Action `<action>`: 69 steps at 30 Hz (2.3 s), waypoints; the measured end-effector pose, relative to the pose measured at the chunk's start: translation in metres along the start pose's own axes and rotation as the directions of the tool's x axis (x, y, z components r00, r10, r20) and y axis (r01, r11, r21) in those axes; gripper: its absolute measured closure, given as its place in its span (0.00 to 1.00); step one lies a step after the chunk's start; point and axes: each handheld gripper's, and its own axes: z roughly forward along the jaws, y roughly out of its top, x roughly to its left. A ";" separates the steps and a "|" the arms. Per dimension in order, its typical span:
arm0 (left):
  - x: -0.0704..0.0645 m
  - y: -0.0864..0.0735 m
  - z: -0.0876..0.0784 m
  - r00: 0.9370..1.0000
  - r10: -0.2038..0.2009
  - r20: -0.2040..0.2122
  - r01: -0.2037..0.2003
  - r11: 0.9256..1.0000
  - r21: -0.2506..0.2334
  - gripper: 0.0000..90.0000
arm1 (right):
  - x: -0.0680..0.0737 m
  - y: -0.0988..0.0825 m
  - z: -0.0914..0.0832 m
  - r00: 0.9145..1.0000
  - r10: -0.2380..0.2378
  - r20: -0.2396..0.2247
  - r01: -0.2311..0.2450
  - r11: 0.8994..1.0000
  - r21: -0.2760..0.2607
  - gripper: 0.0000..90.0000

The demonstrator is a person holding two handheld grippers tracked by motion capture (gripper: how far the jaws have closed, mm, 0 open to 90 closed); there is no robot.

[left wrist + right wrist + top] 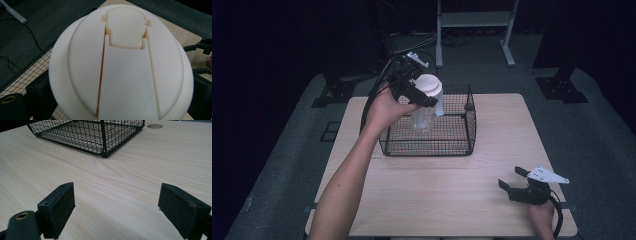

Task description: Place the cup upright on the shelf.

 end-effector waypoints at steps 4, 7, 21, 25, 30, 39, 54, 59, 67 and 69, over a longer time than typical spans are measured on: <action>0.004 0.000 0.006 1.000 -0.022 -0.001 0.022 1.000 0.005 0.06 | 0.000 0.000 0.000 1.000 0.003 -0.001 -0.003 1.000 -0.002 0.14; 0.008 0.000 0.012 0.999 -0.029 -0.012 0.029 0.999 0.012 0.06 | 0.000 0.000 0.000 1.000 0.004 -0.002 -0.004 1.000 -0.003 0.14; 0.026 -0.008 0.032 0.995 -0.090 -0.039 0.091 0.996 0.013 0.06 | -0.001 0.000 0.000 1.000 0.003 -0.003 -0.003 1.000 -0.006 0.14; 0.029 -0.011 0.038 0.993 -0.111 -0.039 0.112 0.994 0.013 0.06 | -0.001 0.000 0.000 1.000 0.003 -0.002 -0.003 1.000 -0.007 0.14; 0.033 -0.016 0.048 0.992 -0.120 -0.042 0.121 0.992 0.027 0.06 | -0.001 0.000 0.000 1.000 0.007 -0.005 -0.007 1.000 -0.004 0.14; 0.039 -0.025 0.061 0.989 -0.146 -0.036 0.147 0.989 0.022 0.06 | -0.001 0.000 0.000 1.000 0.007 -0.004 -0.007 1.000 -0.003 0.14; 0.038 -0.033 0.082 0.987 -0.160 -0.029 0.161 0.987 0.028 0.06 | -0.001 0.000 0.000 1.000 0.007 -0.005 -0.007 1.000 -0.005 0.14; 0.039 -0.038 0.090 0.986 -0.167 -0.022 0.167 0.985 0.037 0.06 | -0.001 0.000 0.000 1.000 0.007 -0.004 -0.007 1.000 -0.005 0.14; 0.040 -0.047 0.101 0.984 -0.176 -0.021 0.177 0.983 0.044 0.06 | -0.001 0.000 0.000 1.000 0.006 -0.004 -0.006 1.000 -0.006 0.14; 0.040 -0.049 0.103 0.983 -0.181 -0.019 0.182 0.982 0.047 0.06 | -0.002 0.000 0.000 1.000 0.007 -0.004 -0.007 1.000 -0.007 0.14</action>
